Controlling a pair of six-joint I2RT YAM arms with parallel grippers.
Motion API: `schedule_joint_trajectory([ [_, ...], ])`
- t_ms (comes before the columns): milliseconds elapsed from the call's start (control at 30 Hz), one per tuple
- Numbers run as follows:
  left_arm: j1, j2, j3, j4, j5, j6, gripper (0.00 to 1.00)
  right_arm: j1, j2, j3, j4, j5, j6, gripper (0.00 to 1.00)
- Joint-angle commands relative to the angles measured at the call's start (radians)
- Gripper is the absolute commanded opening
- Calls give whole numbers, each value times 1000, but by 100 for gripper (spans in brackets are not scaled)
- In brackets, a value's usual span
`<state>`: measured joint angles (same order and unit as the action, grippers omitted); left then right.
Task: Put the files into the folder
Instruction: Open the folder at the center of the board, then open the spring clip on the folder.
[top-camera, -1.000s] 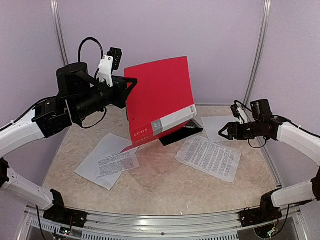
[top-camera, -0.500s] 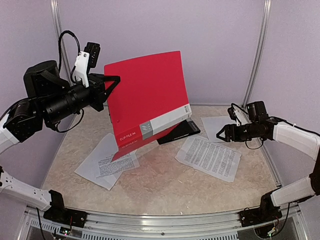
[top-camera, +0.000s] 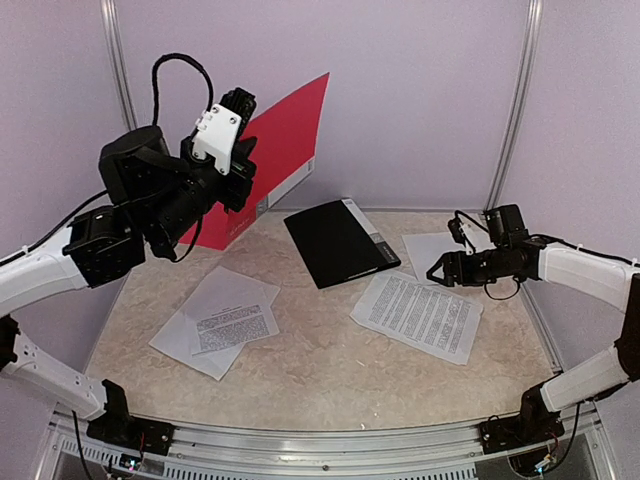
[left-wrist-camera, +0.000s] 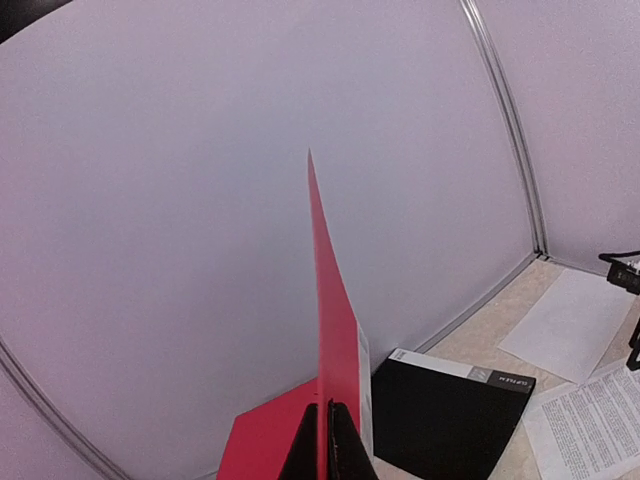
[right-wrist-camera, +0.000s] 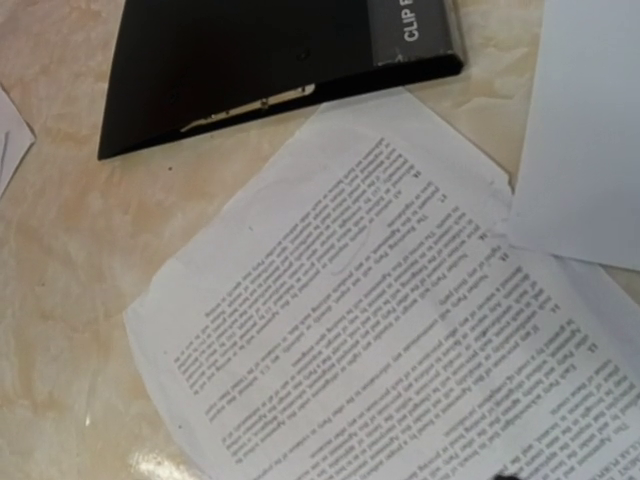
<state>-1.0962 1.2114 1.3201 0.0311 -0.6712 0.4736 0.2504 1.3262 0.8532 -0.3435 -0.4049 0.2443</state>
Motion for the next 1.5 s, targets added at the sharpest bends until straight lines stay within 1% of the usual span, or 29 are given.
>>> schedule_joint_trajectory([
  [0,20,120,-64,175,27,98,0,16,-14,23,4,21,9,72],
  [100,10,210,-82,176,47,59,0,17,-33,34,-17,48,8,74],
  [200,-26,305,-120,222,45,33,0,17,-44,51,-40,87,3,75],
  [333,-93,464,-171,364,-48,63,0,16,-47,54,-45,130,17,76],
  [400,-142,539,-176,407,-80,71,0,16,-54,48,-37,146,28,76],
  [467,-187,601,-152,412,-117,75,0,16,-69,47,-33,171,39,76],
  [567,-244,689,-97,342,-129,28,2,16,-80,77,-54,201,34,77],
  [700,-286,747,-26,152,-64,-132,13,17,-79,131,-106,232,12,77],
  [800,-289,746,12,31,48,-255,21,16,-76,156,-129,238,-2,78],
  [867,-289,745,31,-19,119,-304,26,17,-69,167,-138,233,-7,78],
  [1000,-291,755,58,-83,229,-347,40,16,-68,190,-154,241,-11,78],
  [1067,-289,765,65,-100,262,-351,46,17,-79,203,-164,260,-9,78],
  [1267,-277,763,66,-132,354,-388,59,19,-114,240,-215,333,-29,80],
  [1367,-256,728,46,-134,426,-418,71,25,-122,237,-227,336,-30,80],
  [1433,-236,696,29,-138,487,-436,82,33,-134,218,-229,352,-28,81],
  [1467,-225,678,18,-138,510,-446,84,38,-142,207,-228,352,-32,82],
])
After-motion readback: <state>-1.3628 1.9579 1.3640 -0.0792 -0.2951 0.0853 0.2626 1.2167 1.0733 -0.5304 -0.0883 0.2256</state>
